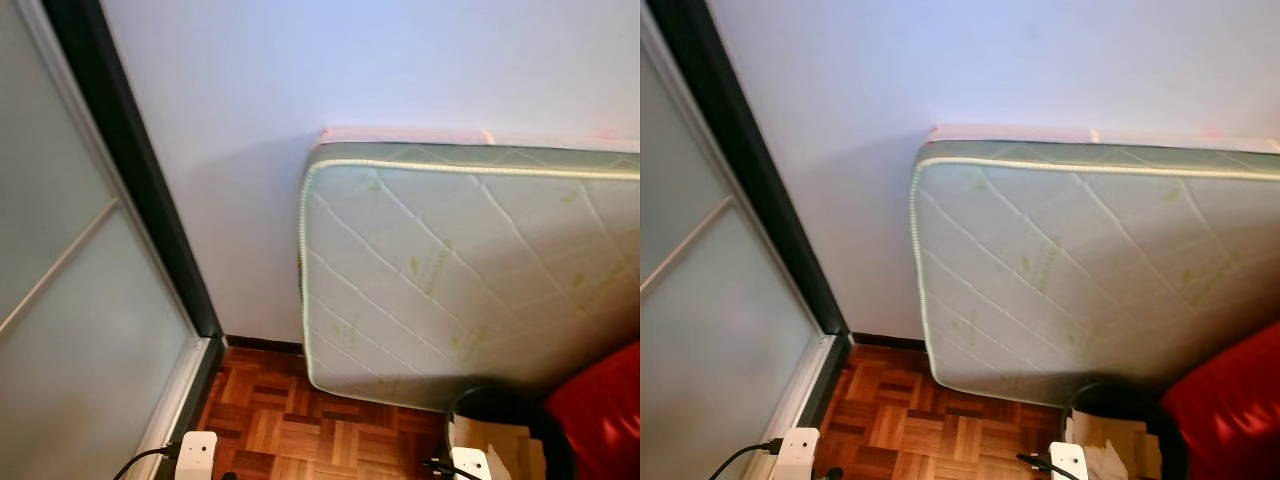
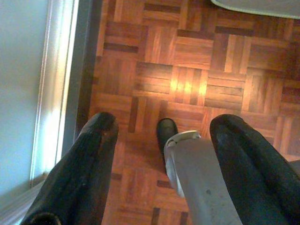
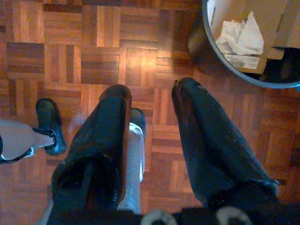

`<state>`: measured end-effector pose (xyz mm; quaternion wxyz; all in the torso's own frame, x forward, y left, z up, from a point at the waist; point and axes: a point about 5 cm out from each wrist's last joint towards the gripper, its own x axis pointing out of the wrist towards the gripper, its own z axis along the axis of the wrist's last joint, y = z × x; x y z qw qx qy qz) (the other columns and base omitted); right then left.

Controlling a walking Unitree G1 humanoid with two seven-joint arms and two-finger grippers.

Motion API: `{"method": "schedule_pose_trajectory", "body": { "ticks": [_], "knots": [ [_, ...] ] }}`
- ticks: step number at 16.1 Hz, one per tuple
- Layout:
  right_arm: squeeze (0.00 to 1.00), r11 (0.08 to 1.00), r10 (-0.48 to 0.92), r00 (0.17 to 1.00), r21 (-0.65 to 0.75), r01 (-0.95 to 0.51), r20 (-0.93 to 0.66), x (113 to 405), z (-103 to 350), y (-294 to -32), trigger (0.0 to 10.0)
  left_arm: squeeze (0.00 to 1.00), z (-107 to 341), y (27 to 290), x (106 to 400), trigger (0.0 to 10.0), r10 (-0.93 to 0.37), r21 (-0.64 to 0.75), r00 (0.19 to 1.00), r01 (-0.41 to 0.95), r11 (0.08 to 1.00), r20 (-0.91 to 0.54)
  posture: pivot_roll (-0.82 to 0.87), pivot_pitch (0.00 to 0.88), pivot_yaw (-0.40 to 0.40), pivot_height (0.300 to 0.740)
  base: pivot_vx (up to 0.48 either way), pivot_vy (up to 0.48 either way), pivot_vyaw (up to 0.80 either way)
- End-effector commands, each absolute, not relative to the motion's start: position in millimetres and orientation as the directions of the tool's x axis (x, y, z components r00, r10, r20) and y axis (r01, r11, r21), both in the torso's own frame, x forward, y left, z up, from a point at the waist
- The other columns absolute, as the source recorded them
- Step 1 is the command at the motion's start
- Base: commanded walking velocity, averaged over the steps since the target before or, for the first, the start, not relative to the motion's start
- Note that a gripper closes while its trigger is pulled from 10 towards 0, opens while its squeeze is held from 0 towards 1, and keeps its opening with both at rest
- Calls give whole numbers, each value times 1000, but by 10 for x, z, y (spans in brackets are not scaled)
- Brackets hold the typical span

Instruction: Clean up the room

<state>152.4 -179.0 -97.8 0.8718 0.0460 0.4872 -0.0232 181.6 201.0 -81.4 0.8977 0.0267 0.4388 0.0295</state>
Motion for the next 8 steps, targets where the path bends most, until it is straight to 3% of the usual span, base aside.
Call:
{"method": "schedule_pose_trajectory", "body": {
  "ticks": [1,3,8],
  "knots": [
    [0,990,46,626,118,74,-778,2232,-607,-2004,10000,0,-719,2279,1922,10000,103,103,604,-35,994,-791,113,0,-141,740,0,-469,-719],
    [0,990,34,629,111,83,-776,2235,-606,-2006,10000,0,-721,2284,1917,10000,108,99,601,-47,994,-792,114,0,-136,740,0,-390,-722],
    [0,988,5,622,100,118,-783,2215,-623,-1998,10000,0,-732,2313,1886,10000,137,90,593,-109,990,-793,114,0,-120,740,0,0,-719]
  ]
}}
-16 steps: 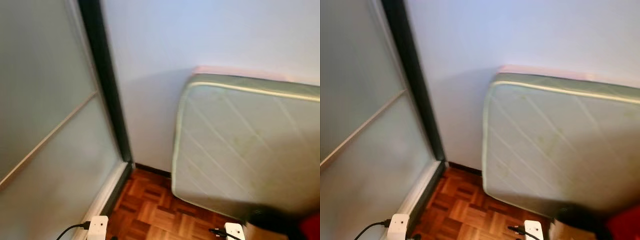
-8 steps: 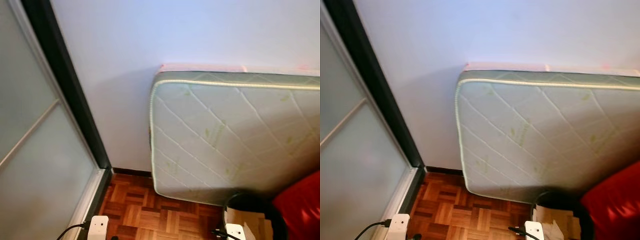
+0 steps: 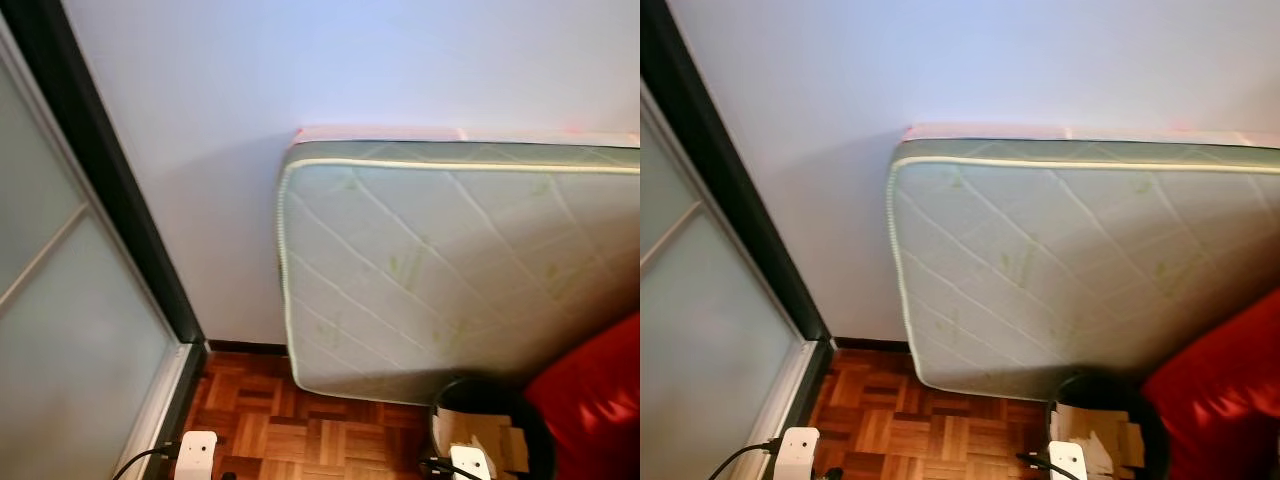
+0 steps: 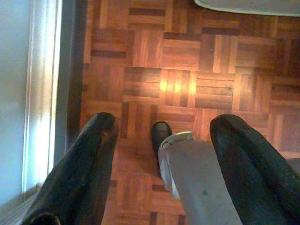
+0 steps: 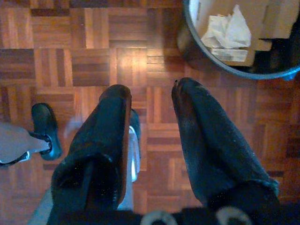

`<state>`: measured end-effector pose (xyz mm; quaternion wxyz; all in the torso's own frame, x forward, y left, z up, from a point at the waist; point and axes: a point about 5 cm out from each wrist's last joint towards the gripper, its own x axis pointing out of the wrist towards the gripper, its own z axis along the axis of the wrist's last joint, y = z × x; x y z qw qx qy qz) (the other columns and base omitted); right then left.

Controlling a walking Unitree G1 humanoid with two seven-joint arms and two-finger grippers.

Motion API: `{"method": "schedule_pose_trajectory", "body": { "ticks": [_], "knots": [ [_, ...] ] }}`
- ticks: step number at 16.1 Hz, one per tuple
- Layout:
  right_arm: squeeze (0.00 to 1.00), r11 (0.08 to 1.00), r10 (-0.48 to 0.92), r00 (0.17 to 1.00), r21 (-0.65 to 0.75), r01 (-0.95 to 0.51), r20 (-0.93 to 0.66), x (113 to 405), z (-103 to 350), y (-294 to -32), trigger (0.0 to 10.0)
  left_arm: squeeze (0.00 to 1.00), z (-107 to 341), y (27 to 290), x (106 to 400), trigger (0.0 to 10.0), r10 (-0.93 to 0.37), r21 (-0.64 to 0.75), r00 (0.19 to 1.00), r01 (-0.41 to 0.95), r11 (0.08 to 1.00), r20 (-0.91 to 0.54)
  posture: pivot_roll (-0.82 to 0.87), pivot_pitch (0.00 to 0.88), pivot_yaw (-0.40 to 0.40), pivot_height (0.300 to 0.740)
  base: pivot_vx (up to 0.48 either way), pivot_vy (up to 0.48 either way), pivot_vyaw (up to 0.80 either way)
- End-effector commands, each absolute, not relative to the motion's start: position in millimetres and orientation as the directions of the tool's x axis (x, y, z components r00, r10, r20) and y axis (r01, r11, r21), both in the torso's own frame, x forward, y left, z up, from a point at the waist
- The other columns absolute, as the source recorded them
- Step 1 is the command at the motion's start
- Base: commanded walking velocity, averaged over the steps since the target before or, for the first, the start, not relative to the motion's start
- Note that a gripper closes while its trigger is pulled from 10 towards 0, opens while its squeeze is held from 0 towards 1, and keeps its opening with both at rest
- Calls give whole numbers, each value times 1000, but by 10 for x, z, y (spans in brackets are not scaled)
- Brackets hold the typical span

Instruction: Clean up the room

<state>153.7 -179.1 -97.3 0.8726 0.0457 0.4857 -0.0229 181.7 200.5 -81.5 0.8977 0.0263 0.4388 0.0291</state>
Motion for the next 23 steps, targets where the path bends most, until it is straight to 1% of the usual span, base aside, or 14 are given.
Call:
{"method": "schedule_pose_trajectory", "body": {
  "ticks": [1,2,4,7,21,23],
  "knots": [
    [0,988,3,620,98,119,-785,2210,-626,-2001,10000,0,-733,2311,1884,10000,137,90,593,-109,990,-793,120,0,-124,740,0,0,-719],
    [0,989,2,617,94,117,-787,2203,-629,-2008,10000,0,-736,2308,1880,10000,141,95,594,-109,990,-792,124,0,-128,740,0,0,-719],
    [0,989,1,615,91,115,-788,2196,-632,-2014,10000,0,-739,2307,1874,10000,149,104,592,-110,989,-792,123,0,-128,740,0,-472,-722],
    [0,991,3,616,86,105,-787,2191,-634,-2015,10000,0,-747,2302,1861,10000,151,94,589,-126,988,-794,123,0,-126,740,0,0,-721],
    [0,993,4,607,74,91,-795,2175,-647,-2003,10000,0,-747,2318,1850,10000,158,105,592,-123,987,-790,124,0,-119,740,0,0,-720],
    [0,993,2,608,74,93,-794,2179,-645,-2002,10000,0,-744,2321,1855,10000,157,103,593,-124,987,-789,122,0,-119,740,0,-368,-719]
  ]
}}
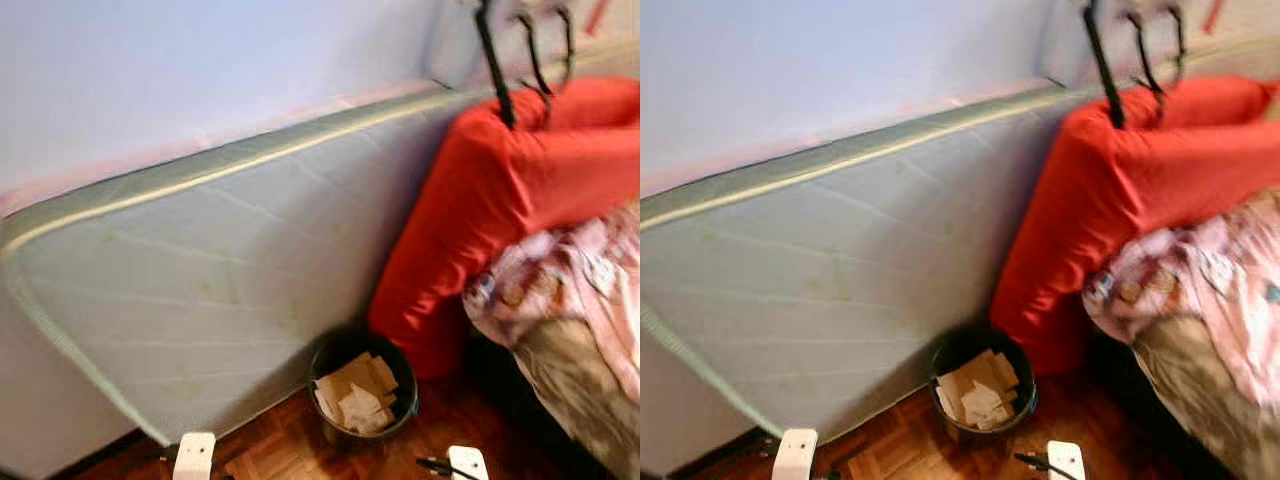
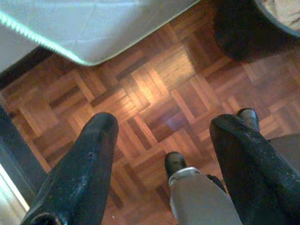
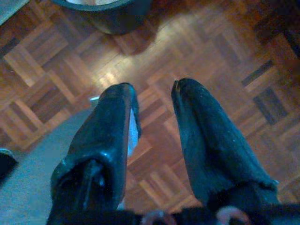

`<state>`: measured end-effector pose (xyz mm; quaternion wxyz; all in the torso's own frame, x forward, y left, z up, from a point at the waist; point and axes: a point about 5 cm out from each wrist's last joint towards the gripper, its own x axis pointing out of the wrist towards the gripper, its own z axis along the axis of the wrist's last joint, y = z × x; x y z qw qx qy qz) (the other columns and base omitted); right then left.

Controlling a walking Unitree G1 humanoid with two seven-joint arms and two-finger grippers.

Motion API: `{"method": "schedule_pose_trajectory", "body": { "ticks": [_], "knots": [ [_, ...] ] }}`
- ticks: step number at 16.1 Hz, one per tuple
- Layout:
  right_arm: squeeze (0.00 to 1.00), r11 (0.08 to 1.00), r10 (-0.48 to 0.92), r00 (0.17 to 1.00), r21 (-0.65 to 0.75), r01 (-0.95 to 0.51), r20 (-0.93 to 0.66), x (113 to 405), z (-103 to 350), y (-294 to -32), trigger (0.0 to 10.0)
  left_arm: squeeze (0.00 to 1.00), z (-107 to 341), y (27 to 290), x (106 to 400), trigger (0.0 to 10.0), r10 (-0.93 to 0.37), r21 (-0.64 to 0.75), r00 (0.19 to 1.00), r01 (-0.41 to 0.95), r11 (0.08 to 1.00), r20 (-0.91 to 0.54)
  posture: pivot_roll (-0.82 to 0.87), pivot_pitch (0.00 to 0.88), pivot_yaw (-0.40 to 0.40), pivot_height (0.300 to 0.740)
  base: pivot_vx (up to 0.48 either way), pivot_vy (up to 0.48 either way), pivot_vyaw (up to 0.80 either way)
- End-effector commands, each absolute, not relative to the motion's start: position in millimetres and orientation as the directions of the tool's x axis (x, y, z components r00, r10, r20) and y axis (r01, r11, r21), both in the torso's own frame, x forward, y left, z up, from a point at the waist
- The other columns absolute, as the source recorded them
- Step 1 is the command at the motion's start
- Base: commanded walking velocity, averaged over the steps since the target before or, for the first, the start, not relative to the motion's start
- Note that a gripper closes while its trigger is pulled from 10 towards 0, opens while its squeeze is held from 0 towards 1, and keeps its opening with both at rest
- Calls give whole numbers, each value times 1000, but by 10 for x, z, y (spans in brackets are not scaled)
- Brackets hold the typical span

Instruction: Clean up the room

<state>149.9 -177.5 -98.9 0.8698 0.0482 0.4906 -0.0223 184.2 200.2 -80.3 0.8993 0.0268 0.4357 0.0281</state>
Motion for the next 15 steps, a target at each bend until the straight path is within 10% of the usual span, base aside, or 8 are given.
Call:
{"method": "schedule_pose_trajectory", "body": {
  "ticks": [1,15],
  "knots": [
    [0,993,3,610,75,94,-793,2183,-642,-2001,10000,0,-744,2323,1855,10000,159,101,592,-130,986,-790,122,0,-119,740,0,0,-719],
    [0,989,-7,626,87,120,-780,2204,-629,-1997,10000,0,-735,2329,1870,10000,158,109,593,-118,987,-789,128,0,-116,740,0,0,-566]
  ]
}}
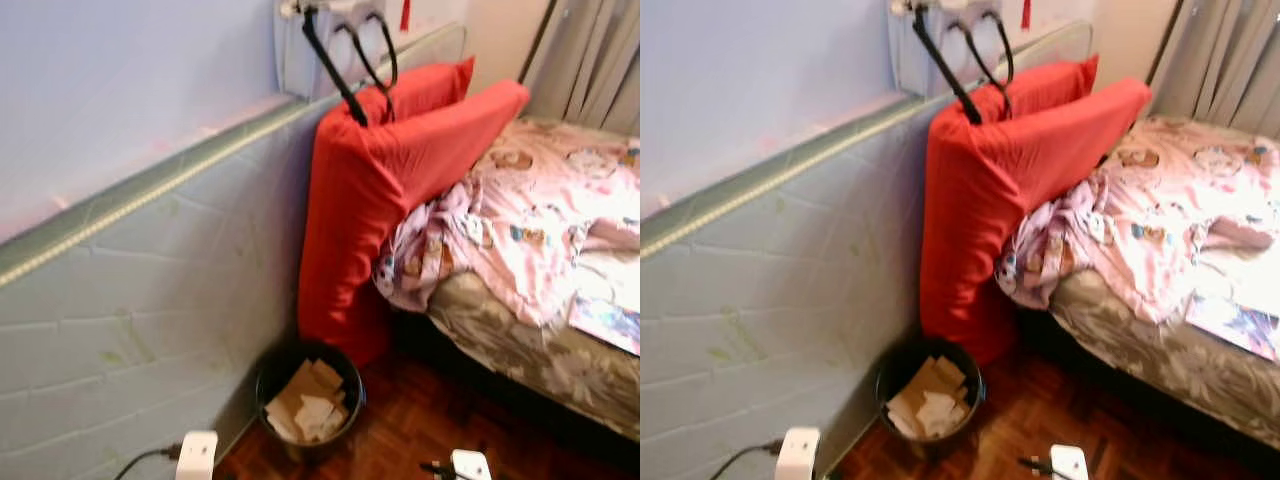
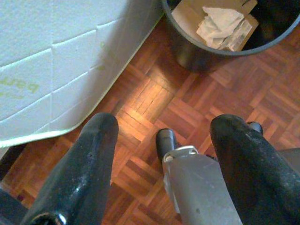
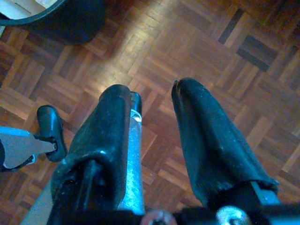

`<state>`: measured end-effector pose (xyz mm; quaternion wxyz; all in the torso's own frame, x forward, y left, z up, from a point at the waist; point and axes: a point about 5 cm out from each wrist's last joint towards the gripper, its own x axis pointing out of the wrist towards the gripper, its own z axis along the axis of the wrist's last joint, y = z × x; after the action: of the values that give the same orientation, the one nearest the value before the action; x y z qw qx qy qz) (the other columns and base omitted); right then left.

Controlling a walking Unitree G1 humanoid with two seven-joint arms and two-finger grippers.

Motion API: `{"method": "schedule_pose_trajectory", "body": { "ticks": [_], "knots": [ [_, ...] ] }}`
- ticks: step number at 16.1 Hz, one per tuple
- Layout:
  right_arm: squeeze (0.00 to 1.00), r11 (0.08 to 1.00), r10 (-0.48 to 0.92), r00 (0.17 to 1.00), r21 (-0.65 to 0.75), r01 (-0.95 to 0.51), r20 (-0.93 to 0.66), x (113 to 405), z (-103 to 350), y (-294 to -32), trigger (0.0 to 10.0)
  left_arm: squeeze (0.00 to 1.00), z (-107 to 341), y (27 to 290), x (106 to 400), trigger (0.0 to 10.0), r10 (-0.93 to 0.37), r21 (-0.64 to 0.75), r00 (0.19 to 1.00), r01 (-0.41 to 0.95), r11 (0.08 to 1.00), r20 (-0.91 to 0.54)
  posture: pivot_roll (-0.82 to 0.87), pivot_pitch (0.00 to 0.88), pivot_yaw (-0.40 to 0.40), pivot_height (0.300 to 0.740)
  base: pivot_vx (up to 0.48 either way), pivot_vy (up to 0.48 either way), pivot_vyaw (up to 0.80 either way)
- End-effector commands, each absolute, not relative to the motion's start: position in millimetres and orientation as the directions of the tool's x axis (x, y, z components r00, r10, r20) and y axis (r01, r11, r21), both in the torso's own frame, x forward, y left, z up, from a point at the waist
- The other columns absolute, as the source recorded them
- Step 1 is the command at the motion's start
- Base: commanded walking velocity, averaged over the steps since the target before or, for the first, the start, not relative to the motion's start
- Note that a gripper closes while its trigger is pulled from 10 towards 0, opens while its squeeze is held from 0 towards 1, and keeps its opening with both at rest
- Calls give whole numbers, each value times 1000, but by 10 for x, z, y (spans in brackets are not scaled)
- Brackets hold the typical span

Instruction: Clean up the room

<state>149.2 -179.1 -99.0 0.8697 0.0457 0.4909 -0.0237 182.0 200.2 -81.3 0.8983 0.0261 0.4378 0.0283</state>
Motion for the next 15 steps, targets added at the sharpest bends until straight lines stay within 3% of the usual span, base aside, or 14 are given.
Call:
{"method": "schedule_pose_trajectory", "body": {
  "ticks": [1,4,7,10,15],
  "knots": [
    [0,988,-10,626,88,125,-780,2203,-630,-1997,10000,0,-734,2331,1870,10000,158,109,594,-119,987,-789,126,0,-114,740,0,0,0],
    [0,987,-12,629,90,131,-777,2206,-628,-1998,10000,0,-732,2332,1874,10000,159,113,594,-113,987,-789,130,0,-117,740,0,0,0],
    [0,987,-12,626,91,132,-780,2206,-628,-2000,10000,0,-730,2330,1878,10000,158,114,595,-112,987,-788,129,0,-119,740,0,-245,0],
    [0,987,-18,630,87,136,-777,2211,-624,-2004,10000,0,-730,2330,1880,10000,159,114,595,-113,987,-788,125,0,-118,740,0,-247,-733],
    [0,986,-28,639,84,144,-769,2219,-617,-2011,10000,0,-729,2328,1881,10000,159,111,596,-117,987,-787,125,0,-120,740,0,-247,0]
  ]
}}
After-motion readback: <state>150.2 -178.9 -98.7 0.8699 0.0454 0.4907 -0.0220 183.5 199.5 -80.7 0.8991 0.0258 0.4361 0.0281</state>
